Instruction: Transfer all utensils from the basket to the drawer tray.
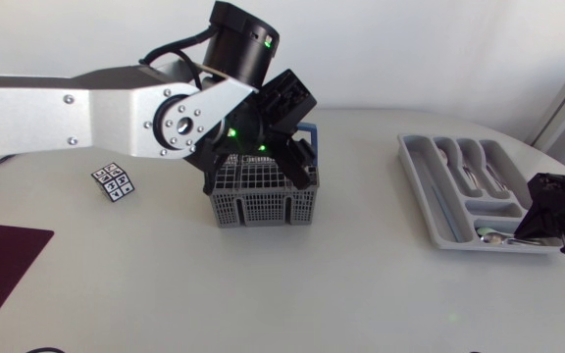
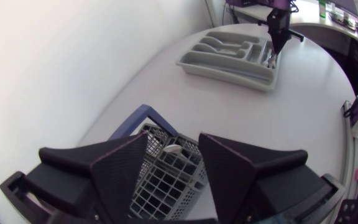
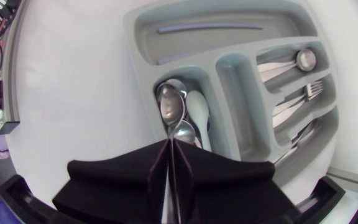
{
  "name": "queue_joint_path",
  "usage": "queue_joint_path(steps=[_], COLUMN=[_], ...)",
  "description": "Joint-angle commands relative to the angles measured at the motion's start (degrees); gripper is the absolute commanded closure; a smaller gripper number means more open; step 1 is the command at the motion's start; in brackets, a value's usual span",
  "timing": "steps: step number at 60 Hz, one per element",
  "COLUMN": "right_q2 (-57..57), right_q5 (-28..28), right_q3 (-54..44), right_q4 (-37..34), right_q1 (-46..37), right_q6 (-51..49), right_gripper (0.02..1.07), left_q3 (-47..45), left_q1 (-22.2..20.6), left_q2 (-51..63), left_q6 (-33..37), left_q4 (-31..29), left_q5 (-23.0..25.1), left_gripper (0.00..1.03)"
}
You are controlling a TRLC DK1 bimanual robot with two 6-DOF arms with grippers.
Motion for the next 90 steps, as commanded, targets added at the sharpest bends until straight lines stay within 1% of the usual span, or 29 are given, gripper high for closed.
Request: queue_joint_path(steps=[1,5,7,12,14,17,18,19,20,21,22,23,28,42,45,58,69,77,90], right_q2=[2.28,2.37,2.28,1.93,1.76,1.67,1.67,1.67,1.67,1.49,1.32,1.14,-0.44,-7.47,-8.97,-13.01,-16.44,-18.28,-20.74], right_q5=[1.76,2.20,2.20,2.12,2.20,2.29,2.38,2.56,2.56,2.47,2.47,2.47,1.06,-6.06,-8.08,-13.00,-17.40,-17.66,-23.64], right_q3=[0.47,-0.59,-1.03,-1.12,-1.20,-1.12,-1.12,-1.03,-0.94,-0.94,-0.94,-1.03,-1.56,-5.86,-7.01,-9.55,-12.10,-13.68,-15.79], right_q4=[0.22,1.81,2.86,2.86,2.86,2.86,2.95,2.95,2.86,2.86,2.86,2.86,2.77,2.42,2.16,0.58,0.05,0.05,0.22], right_q1=[-0.02,0.06,0.06,0.06,0.06,0.06,0.06,0.06,0.06,0.06,0.06,0.06,-0.02,1.21,1.56,4.55,7.36,10.35,13.51], right_q6=[-1.89,-1.81,-1.81,-1.63,-1.63,-1.63,-1.63,-1.54,-1.54,-1.45,-1.54,-1.45,-1.37,-1.10,-0.93,2.76,6.46,9.62,13.49], right_gripper=[0.94,0.93,0.89,0.83,0.78,0.60,0.49,0.37,0.16,0.03,0.06,0.06,0.06,0.06,0.06,0.06,0.06,0.06,0.06], left_q3=[1.78,1.51,1.25,1.25,1.42,1.51,1.51,1.51,1.60,1.51,1.51,1.51,1.51,0.90,1.07,2.74,7.49,10.13,14.34], left_q1=[-0.76,-1.29,-1.55,-1.81,-1.81,-1.90,-1.81,-1.81,-1.72,-1.72,-1.81,-1.72,-1.55,-1.37,-1.29,-1.29,-1.37,-1.46,-1.20], left_q2=[2.14,2.66,2.93,3.54,3.72,4.16,4.33,4.42,4.60,4.68,4.68,4.77,5.04,5.65,6.00,8.20,10.84,12.95,16.46], left_q6=[4.39,6.32,7.38,9.66,10.19,11.24,11.60,11.86,12.39,12.83,13.18,13.44,15.02,21.70,23.99,32.78,38.31,41.83,44.38], left_q4=[-0.66,-0.66,-0.66,-0.40,-0.40,-0.31,-0.22,-0.22,-0.22,-0.13,-0.13,-0.05,0.31,1.98,2.15,2.24,-1.36,-3.65,-8.22], left_q5=[-0.86,-1.48,-1.74,-2.44,-2.79,-2.88,-2.88,-2.88,-2.97,-3.06,-3.15,-3.23,-3.32,-5.17,-5.69,-8.07,-8.95,-9.47,-9.74], left_gripper=[0.43,0.41,0.40,0.39,0.38,0.37,0.37,0.37,0.37,0.37,0.36,0.35,0.34,0.34,0.34,0.34,0.34,0.35,0.35])
